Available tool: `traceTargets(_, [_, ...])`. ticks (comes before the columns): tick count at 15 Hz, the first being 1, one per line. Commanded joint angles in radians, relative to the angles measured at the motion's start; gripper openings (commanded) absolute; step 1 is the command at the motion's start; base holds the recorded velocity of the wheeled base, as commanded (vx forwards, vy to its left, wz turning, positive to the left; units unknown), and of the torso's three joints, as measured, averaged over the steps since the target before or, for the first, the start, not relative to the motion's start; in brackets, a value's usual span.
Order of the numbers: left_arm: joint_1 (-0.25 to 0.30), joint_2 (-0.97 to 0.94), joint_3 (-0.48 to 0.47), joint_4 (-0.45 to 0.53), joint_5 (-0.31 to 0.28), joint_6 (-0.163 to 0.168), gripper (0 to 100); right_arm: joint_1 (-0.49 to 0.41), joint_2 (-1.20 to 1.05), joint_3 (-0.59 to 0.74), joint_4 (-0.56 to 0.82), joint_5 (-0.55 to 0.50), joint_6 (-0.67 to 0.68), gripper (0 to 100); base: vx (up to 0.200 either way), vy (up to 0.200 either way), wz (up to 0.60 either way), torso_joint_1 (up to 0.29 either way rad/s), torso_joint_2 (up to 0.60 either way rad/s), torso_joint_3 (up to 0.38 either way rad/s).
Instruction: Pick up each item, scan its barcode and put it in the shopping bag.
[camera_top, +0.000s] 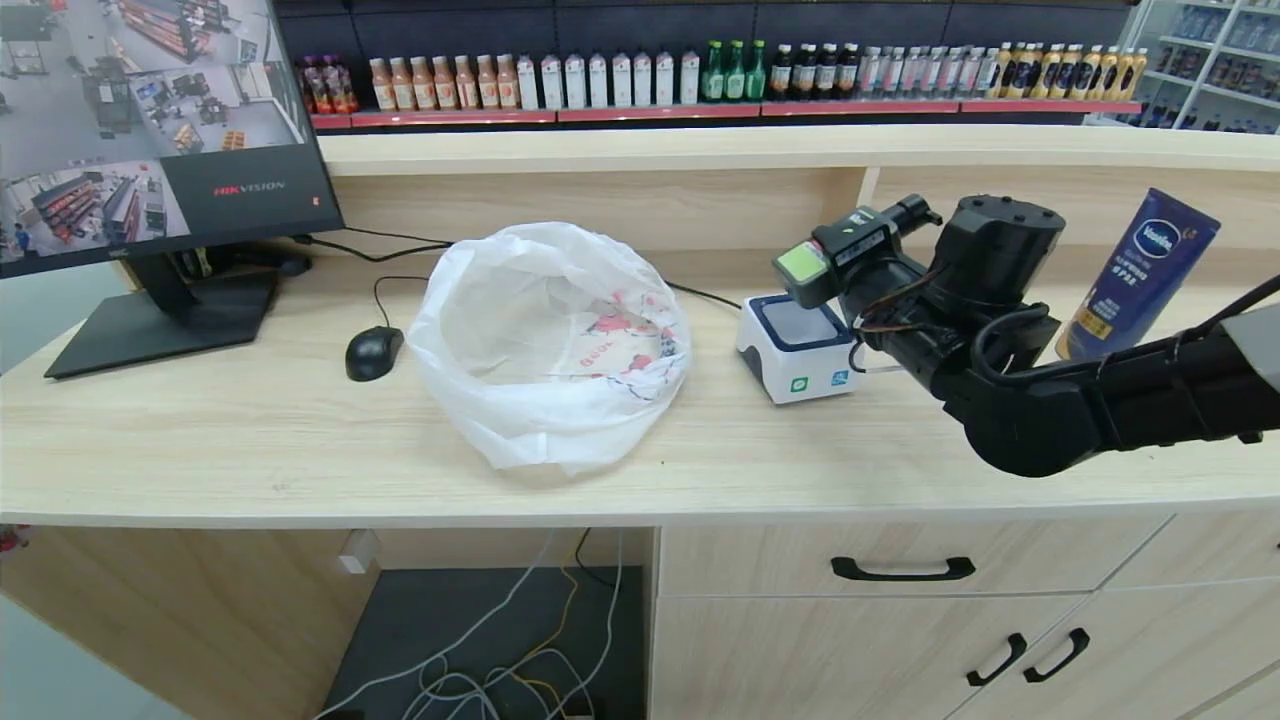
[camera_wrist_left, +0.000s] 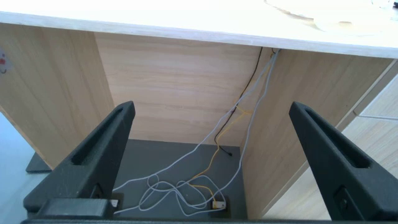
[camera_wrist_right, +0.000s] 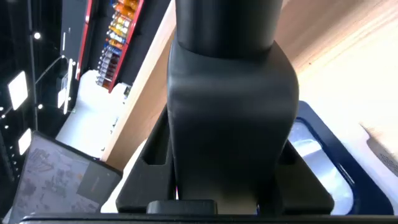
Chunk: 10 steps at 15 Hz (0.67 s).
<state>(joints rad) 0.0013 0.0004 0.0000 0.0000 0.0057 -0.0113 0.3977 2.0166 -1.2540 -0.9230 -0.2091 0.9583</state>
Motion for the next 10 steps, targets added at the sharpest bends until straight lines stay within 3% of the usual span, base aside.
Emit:
traceTargets(1, [0.000, 0.000, 0.000, 0.000, 0.000, 0.001, 100, 0.007, 0.011, -0.001, 0.000, 0.001, 0.000, 0, 0.000, 0.000, 0.00, 0.000, 0.00, 0.000])
traceTargets(10, [0.000, 0.000, 0.000, 0.000, 0.000, -0.001, 100, 0.023, 0.042, 0.002, 0.000, -0.001, -0.001, 0, 0.000, 0.000, 0.00, 0.000, 0.00, 0.000])
